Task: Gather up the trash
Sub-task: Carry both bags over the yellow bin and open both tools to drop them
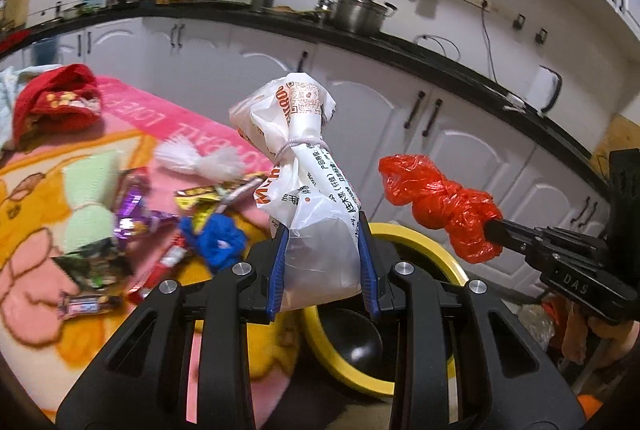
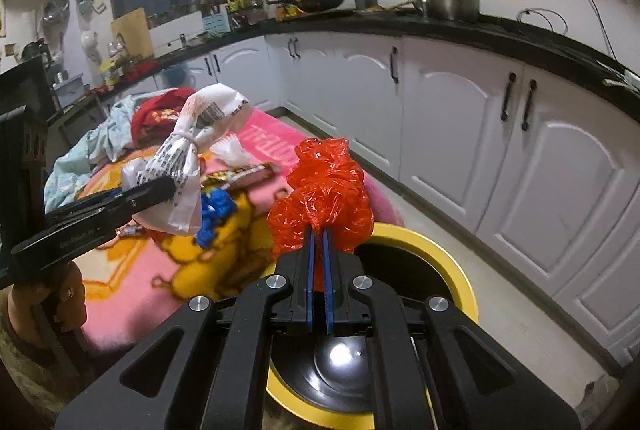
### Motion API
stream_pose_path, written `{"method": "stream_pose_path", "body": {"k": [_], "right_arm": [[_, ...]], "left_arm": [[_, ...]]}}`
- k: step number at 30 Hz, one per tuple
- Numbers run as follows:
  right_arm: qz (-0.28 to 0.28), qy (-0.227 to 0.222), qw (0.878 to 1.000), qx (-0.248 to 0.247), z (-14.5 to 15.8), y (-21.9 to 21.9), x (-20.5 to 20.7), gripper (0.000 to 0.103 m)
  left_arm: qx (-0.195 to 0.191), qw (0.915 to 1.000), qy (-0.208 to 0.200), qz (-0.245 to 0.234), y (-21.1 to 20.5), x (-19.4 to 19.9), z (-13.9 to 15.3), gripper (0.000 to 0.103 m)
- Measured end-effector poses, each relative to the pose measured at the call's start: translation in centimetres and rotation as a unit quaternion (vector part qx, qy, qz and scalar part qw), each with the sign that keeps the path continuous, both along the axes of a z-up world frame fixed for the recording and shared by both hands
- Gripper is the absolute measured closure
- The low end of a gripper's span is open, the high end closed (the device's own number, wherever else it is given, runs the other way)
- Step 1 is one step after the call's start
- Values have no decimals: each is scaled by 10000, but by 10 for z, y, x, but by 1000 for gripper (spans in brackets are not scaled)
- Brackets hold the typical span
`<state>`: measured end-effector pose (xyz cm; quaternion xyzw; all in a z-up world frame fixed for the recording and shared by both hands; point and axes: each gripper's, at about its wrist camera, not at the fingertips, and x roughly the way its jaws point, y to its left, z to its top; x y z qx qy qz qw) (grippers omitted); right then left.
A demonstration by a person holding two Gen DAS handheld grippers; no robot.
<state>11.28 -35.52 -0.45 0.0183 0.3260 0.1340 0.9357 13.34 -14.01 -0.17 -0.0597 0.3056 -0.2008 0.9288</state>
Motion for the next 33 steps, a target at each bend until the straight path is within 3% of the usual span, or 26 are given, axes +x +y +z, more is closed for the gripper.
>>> {"method": "stream_pose_path", "body": {"k": [11, 25, 27, 29, 31, 33], "right_arm": [[-266, 469, 9985, -72, -25, -34, -9, 99], [-491, 832, 9953, 86, -50, -56, -4, 97], [-534, 837, 9950, 95, -52, -57, -2, 89], [-578, 841, 9947, 140, -54, -59, -2, 74], [-619, 839, 9944, 174, -54, -61, -1, 70], [-675, 816, 9942, 188, -54, -63, -1, 68]], "left_arm": [[119, 9982, 301, -513, -50, 10, -24, 79], [363, 9939, 676, -792, -78, 19, -52, 76], [385, 9937, 729, -764, -80, 20, -56, 65], [383, 9936, 760, -738, -78, 21, -58, 52], [374, 9938, 775, -707, -76, 22, -59, 49], [352, 9941, 785, -659, -73, 23, -59, 36]]}}
